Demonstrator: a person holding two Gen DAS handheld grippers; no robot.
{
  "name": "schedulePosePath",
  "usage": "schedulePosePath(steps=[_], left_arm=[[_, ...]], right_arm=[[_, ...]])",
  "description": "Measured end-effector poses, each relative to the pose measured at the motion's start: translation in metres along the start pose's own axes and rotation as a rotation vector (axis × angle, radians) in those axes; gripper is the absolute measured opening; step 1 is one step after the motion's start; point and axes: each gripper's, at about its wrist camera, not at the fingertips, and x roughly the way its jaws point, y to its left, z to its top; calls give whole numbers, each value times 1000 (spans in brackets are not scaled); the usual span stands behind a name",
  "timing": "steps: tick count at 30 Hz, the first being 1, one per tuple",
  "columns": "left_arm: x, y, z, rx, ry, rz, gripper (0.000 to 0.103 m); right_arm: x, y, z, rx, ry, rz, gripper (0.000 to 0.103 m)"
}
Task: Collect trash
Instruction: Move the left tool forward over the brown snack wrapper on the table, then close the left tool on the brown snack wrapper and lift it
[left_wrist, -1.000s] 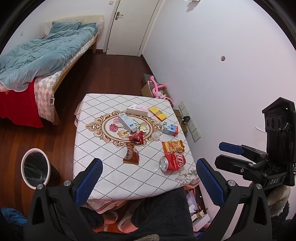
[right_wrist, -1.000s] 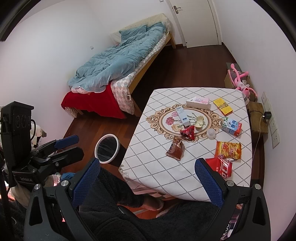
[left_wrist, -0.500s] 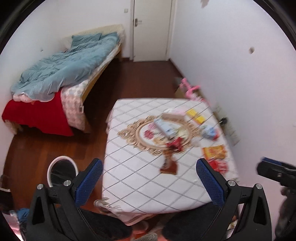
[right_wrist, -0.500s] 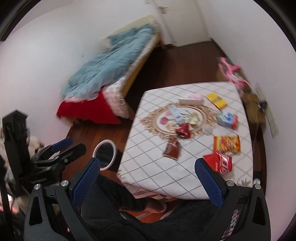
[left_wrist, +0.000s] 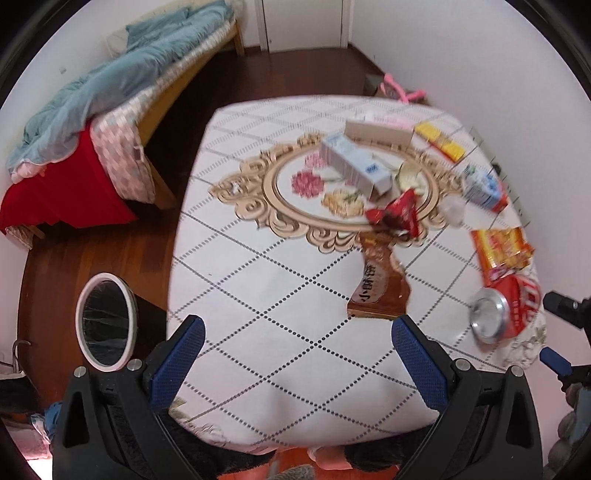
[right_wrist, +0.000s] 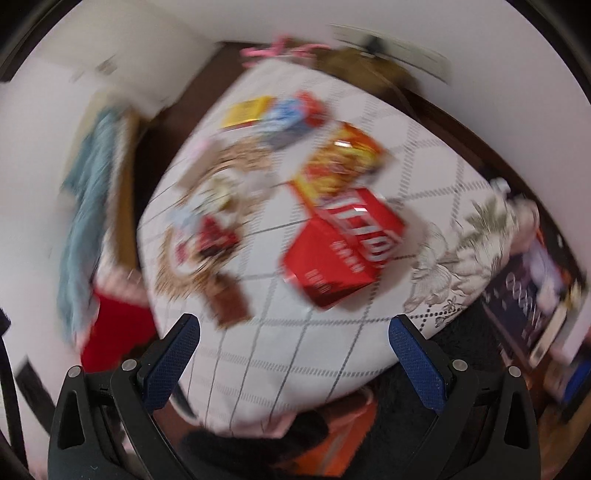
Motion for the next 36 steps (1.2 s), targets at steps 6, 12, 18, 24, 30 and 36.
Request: schedulePosePath(steps=[6,12,18,24,30,36], left_arm=[[33,-4,3,8,51,-3,103],[48,-5,5,7,72,-13,103],[60,-4,8,9,95,-18,103],[75,-4,15,-8,140,-75,103],[101,-26,26,-21,217,-191,103],[118,-60,40,32,192,-203,95]], right_arm=[[44,-14,15,115,-23,-76,103],[78,-11,24,155,7,-136,103],[98,-1,29,148,-3,-165,103],[103,7,31,54,15,-157,92],[95,-3,28,-17,37,-192,91],[95,-16,40,11,106,-183,91]])
